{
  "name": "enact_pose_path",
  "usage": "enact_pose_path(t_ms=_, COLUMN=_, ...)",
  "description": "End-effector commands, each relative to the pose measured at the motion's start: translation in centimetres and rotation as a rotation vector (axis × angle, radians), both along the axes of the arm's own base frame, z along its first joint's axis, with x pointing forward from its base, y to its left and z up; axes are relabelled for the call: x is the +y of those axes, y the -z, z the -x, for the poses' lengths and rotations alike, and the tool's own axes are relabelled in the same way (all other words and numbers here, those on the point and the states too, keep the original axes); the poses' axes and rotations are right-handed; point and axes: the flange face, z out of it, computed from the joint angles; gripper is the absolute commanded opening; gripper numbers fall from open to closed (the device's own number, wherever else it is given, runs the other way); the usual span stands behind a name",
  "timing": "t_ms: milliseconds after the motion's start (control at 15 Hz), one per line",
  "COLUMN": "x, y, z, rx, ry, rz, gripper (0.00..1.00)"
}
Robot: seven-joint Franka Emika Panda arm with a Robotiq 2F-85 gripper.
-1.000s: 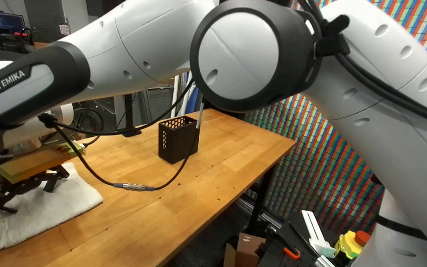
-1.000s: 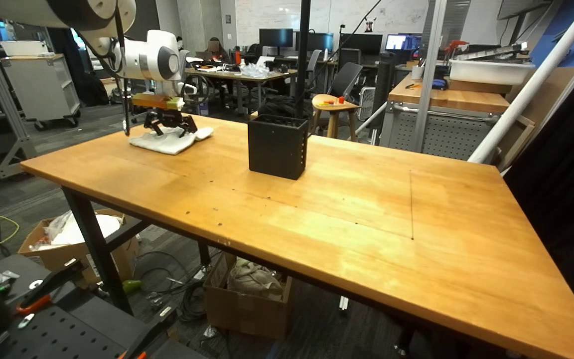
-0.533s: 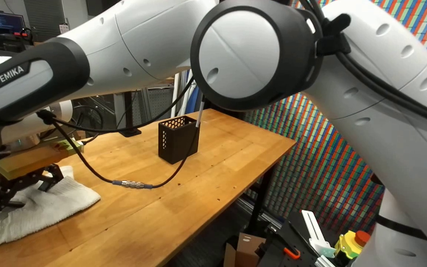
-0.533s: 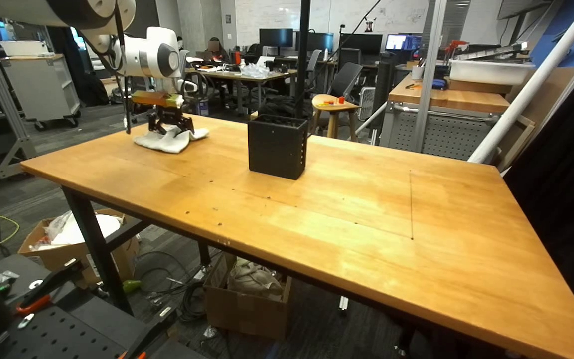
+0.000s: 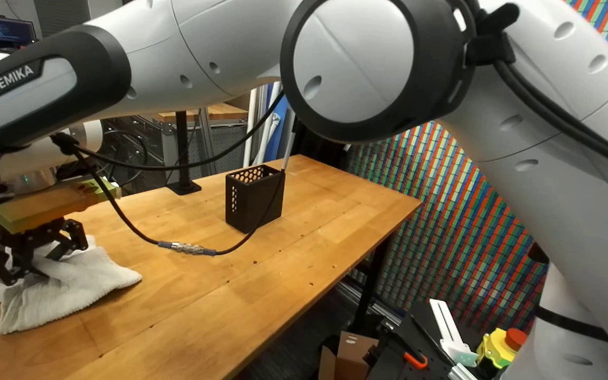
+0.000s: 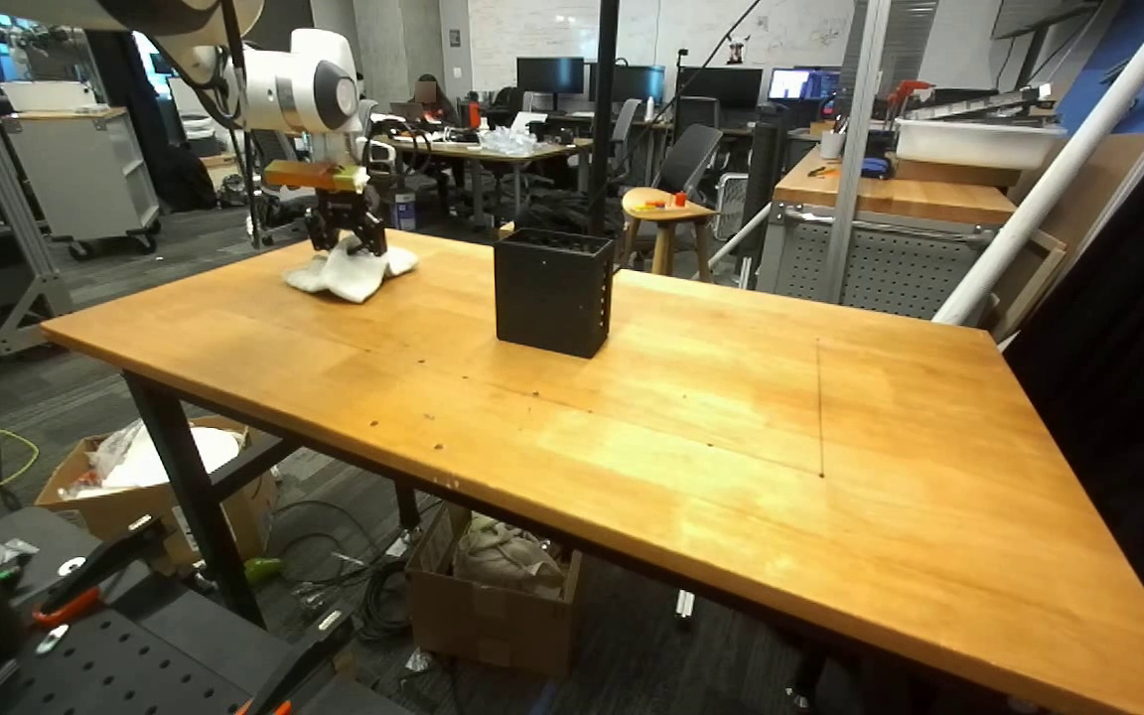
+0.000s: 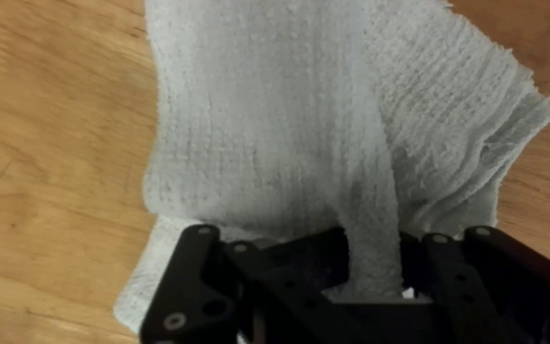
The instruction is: Pick up the cloth and put it in the box
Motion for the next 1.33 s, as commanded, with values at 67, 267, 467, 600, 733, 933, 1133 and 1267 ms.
enact_pose_path(t_ms=67, x=-2.0, y=-5.1, z=0.1, rx=-0.022, ry=0.019, rz=0.059, gripper=0.00)
enact_pose_path(t_ms=267, x=-4.1, y=-8.6, z=0.0, rx=-0.039, ry=0.044, rz=0.083, gripper=0.00)
enact_pose_path(t_ms=467, x=-7.3, y=-12.6, z=0.2, rx=-0.066, ry=0.076, rz=0.118, gripper=0.00)
enact_pose_path(t_ms=600, x=-9.9, y=-15.1, z=0.6, rx=-0.081, ry=0.099, rz=0.138, gripper=0.00)
enact_pose_path(t_ms=733, x=-12.9, y=-17.3, z=1.2, rx=-0.097, ry=0.126, rz=0.153, gripper=0.00)
enact_pose_path(t_ms=933, x=-17.3, y=-19.4, z=2.4, rx=-0.114, ry=0.154, rz=0.177, gripper=0.00)
enact_pose_path(t_ms=1133, x=-22.7, y=-20.9, z=4.5, rx=-0.107, ry=0.167, rz=0.197, gripper=0.00)
enact_pose_path(t_ms=1267, x=-26.8, y=-21.4, z=5.7, rx=-0.099, ry=0.159, rz=0.215, gripper=0.00)
